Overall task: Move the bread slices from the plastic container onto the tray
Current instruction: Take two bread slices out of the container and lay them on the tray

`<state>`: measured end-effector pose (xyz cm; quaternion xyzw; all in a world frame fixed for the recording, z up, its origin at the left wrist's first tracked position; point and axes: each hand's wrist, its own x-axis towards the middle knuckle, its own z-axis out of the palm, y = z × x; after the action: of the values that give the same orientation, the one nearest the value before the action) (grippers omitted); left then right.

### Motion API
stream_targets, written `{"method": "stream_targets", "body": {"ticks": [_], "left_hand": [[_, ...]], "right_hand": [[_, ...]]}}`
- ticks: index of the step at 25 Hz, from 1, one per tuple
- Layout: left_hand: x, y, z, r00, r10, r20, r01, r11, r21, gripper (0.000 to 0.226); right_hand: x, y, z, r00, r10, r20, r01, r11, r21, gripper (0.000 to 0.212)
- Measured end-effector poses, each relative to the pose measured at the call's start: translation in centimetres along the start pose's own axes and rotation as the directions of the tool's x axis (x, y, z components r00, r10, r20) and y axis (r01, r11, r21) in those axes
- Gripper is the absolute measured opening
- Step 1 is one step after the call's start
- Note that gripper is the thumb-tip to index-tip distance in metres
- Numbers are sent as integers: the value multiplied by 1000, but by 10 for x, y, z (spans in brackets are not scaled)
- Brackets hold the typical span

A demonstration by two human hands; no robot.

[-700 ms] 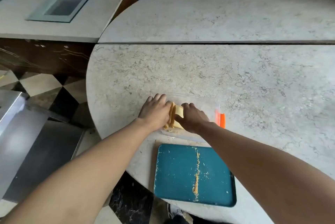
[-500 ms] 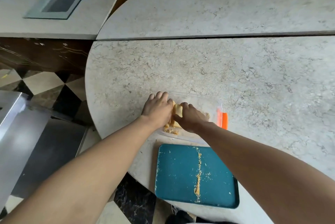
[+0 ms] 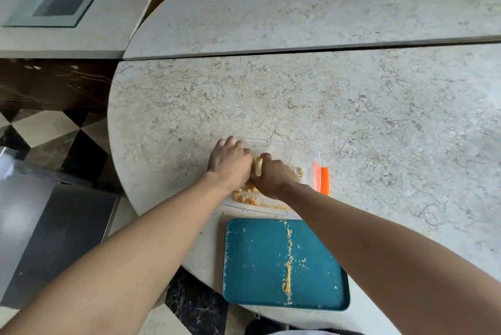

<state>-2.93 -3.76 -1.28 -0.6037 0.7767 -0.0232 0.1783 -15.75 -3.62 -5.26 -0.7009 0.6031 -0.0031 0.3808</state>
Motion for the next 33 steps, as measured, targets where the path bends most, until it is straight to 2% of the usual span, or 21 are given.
{"method": "stream_targets", "body": {"ticks": [8, 11, 16, 20, 24, 27, 29, 33], "left_hand": [[9, 20, 1, 999, 18, -32, -21, 994, -109, 30], [11, 28, 2, 1000, -24, 5, 25, 975, -223, 35], [9, 33, 7, 991, -137, 11, 132, 926, -354, 28], [6, 39, 11, 974, -220, 58, 224, 884, -409, 35], [3, 39, 11, 949, -304, 78, 300, 806, -511, 22], [-7, 33, 3, 931, -360, 57, 320, 734, -599, 19], [-18, 27, -3, 906, -421, 42, 327, 633, -701, 18], [-55, 14, -16, 863, -506, 11, 246, 401, -882, 13]], "right_hand": [[-10, 14, -6, 991, 85, -104, -71, 989, 131, 41], [-9, 15, -10, 986, 116, -121, -95, 982, 166, 34], [-9, 23, -8, 987, 103, -127, -89, 990, 110, 17], [-15, 24, -5, 982, 109, -153, -90, 988, 123, 34], [-24, 24, -5, 971, 119, -206, -86, 983, 161, 37], [-37, 21, -8, 963, 97, -253, -49, 981, 189, 27], [-47, 21, -12, 956, 105, -274, -45, 975, 217, 19], [-87, 33, -23, 913, 115, -391, 27, 940, 341, 30]]}}
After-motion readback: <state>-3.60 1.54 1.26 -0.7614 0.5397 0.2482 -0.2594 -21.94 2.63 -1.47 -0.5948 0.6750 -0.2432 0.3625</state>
